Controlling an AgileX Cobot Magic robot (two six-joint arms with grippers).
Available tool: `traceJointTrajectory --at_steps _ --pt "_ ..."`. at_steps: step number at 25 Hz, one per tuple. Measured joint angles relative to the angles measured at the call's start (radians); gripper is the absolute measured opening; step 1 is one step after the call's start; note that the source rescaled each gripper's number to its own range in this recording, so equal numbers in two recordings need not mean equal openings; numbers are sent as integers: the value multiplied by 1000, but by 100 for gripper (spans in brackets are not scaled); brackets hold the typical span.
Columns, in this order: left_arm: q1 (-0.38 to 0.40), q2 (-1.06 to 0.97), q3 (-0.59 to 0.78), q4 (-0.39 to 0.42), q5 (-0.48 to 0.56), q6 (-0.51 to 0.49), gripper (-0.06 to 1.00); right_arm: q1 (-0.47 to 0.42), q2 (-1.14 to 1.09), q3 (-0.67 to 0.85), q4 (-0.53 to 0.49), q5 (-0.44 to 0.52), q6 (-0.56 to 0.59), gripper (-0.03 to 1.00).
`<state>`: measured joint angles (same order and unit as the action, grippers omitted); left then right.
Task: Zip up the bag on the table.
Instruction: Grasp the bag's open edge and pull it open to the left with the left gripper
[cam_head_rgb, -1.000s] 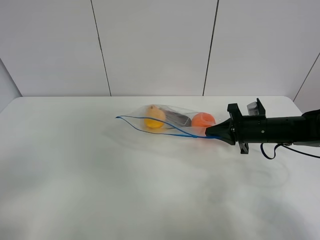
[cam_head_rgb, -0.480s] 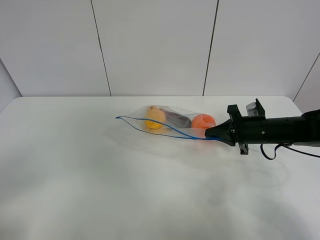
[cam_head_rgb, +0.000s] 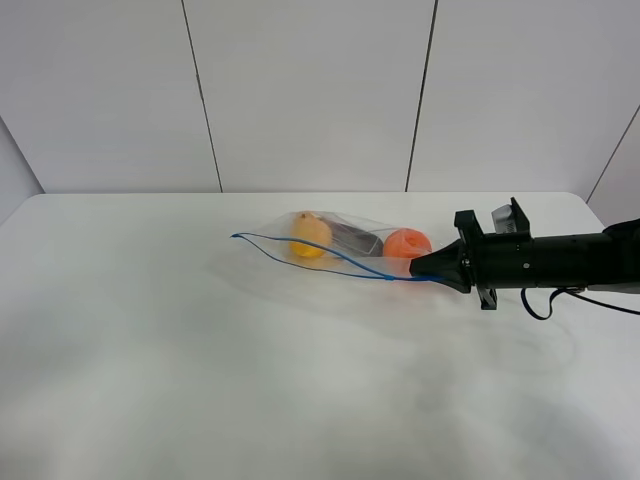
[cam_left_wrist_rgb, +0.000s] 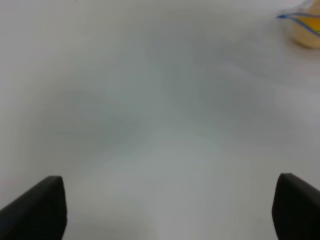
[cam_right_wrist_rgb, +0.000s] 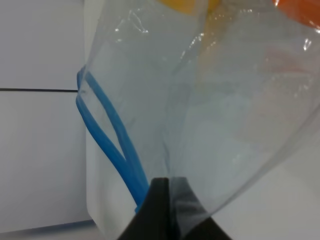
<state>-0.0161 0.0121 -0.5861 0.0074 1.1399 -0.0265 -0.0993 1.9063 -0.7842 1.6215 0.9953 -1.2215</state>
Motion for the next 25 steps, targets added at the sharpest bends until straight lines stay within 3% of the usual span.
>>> traceJointTrajectory --at_steps 4,14,20,25 --pt "0 118 -30 -7 -46 11 100 0 0 0 -1 0 0 0" --pt "1 545 -242 -7 -345 155 100 0 0 0 -11 0 -5 0" --pt "1 794 -383 -7 -400 173 100 0 0 0 -27 0 -8 0" --pt "-31 916 -423 -21 -407 175 100 0 0 0 -39 0 -10 0"
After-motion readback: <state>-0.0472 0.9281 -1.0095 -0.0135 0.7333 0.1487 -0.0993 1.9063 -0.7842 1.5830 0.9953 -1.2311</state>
